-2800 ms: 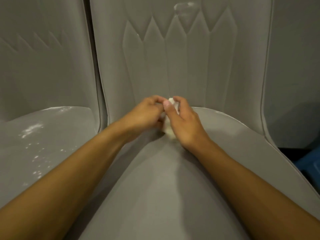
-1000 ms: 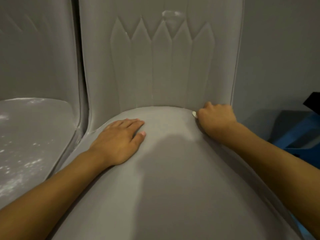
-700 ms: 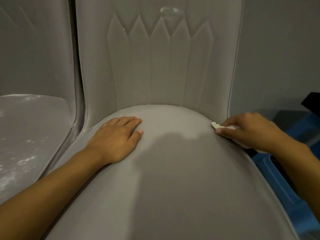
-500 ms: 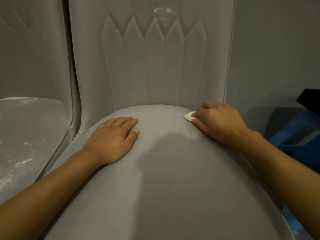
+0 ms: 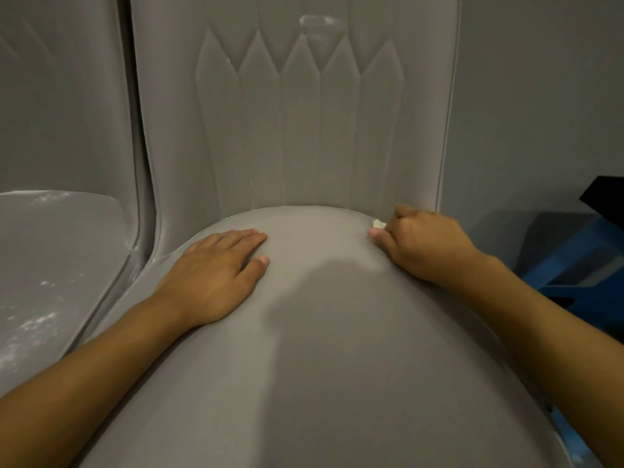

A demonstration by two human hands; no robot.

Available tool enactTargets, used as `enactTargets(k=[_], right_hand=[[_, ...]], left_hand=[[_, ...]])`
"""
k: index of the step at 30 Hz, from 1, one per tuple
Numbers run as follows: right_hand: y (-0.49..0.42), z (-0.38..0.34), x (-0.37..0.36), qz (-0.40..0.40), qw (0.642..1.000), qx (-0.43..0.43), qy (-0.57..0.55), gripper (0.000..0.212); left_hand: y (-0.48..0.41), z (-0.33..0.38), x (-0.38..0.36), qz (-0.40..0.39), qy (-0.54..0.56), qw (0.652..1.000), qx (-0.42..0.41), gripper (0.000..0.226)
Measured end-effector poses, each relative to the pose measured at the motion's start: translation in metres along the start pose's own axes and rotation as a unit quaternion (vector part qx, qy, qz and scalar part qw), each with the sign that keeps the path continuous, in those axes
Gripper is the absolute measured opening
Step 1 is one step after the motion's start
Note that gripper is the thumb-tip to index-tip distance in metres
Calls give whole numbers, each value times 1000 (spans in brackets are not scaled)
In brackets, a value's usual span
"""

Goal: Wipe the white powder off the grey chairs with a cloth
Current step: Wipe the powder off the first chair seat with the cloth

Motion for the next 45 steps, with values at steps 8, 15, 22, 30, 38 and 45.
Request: enactTargets(k=[8, 15, 22, 30, 38, 45], right_hand=[[48, 15, 22, -21, 998, -10, 58, 44], [0, -16, 13, 35, 998, 27, 53, 18], [32, 19, 5, -29, 996, -67, 58, 26], [22, 9, 30, 62, 992, -9, -106, 34], [25, 20, 4, -50, 991, -114, -41, 33], [10, -12, 28, 17, 996, -49, -71, 30]], left_hand=[[-1, 0, -2, 0, -8, 1000, 5, 59], [1, -1, 0, 0, 6, 1000, 5, 58], [1, -1, 0, -5, 11, 1000, 8, 57], [1, 0, 0, -2, 15, 1000, 8, 56], [3, 0, 0, -8, 9, 1000, 7, 56], [1, 2, 1, -13, -1, 1000, 1, 59]])
Point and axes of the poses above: each hand's wrist, its own y-axis away from the middle knuckle, its own x-axis out of the back of the hand, z = x × y, the point moved 10 cm from there along -y, towards the middle knuckle, and after that the axes turned 5 degrees about -y, right-handed, at the moved point
